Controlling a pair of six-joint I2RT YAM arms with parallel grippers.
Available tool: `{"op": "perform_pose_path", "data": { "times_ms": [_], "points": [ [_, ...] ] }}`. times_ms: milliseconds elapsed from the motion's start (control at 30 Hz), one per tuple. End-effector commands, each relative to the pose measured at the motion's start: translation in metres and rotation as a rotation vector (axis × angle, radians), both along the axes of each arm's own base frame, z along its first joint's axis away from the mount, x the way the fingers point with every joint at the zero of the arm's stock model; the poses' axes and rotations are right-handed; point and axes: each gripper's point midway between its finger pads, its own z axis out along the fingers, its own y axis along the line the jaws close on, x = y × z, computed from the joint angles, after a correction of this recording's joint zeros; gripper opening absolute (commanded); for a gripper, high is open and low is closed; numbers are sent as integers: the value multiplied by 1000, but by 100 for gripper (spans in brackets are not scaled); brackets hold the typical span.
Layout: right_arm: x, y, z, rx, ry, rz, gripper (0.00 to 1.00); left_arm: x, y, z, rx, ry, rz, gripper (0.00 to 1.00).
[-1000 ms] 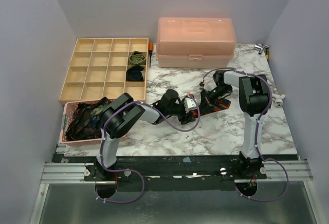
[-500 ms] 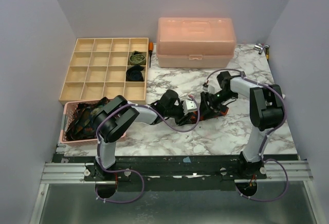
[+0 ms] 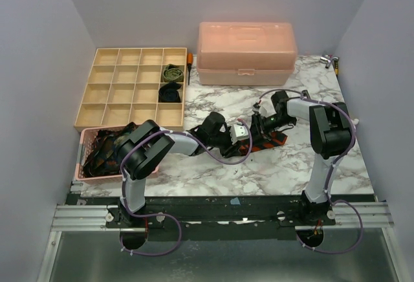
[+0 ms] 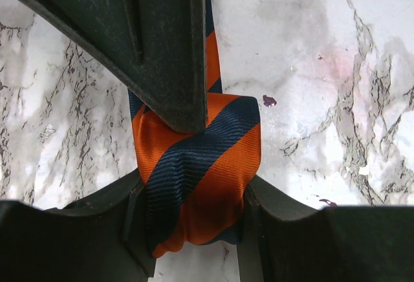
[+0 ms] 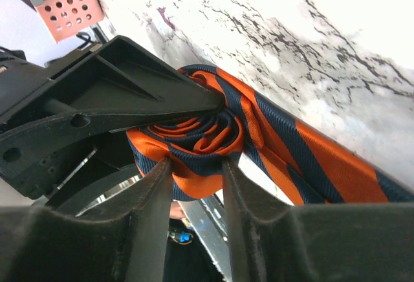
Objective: Roll the ties
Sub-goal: Roll the tie at the center of the board.
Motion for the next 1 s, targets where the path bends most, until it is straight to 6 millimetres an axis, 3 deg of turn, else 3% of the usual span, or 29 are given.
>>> {"op": "perform_pose_path", "data": {
  "times_ms": [0,133,267,400,633,967],
  "points": [
    [0,9,-1,69,3,25,30,-17,27,-45,162,142,45,20],
    [-4,6,-9,36,21,28,1,-17,24,-43,152,147,40,25],
    [8,-11,-35,-141,-37,16,0,-21,20,-30,85,141,13,55],
    [25,-26,-53,-270,-102,-8,0,-22,14,-9,-1,118,-1,69],
    [35,-49,-81,-434,-131,3,0,-13,6,7,-71,67,11,80],
    [25,-53,-98,-459,-77,32,0,20,-20,19,-116,109,114,79]
  ]
}}
